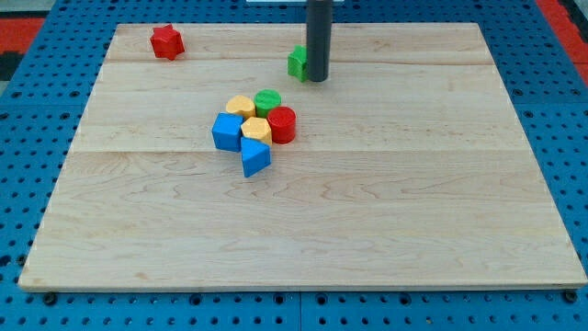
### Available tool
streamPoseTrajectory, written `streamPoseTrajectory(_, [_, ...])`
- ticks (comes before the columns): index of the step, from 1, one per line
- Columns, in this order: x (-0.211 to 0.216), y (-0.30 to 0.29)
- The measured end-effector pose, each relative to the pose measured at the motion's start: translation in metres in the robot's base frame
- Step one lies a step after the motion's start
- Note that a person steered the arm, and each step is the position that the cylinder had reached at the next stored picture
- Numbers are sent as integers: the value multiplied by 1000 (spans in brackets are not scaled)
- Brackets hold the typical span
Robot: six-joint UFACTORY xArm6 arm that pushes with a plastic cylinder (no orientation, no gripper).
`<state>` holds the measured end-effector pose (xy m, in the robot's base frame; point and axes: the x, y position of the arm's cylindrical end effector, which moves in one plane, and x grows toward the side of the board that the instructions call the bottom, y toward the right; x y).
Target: Move the green star parallel to the red star
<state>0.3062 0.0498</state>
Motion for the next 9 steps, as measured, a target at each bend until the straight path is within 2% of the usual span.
streamPoseTrajectory(1, [-26, 8])
streamPoseTrajectory(2, [-46, -56])
streamPoseTrajectory(4, [-14, -76])
streamPoseTrajectory(5, [-21, -136])
streamPoseTrajectory(6, [-20, -139])
streamPoseTrajectory(7, [20, -141])
streamPoseTrajectory(8, [7, -179])
streamPoseTrajectory(9, [-17, -169])
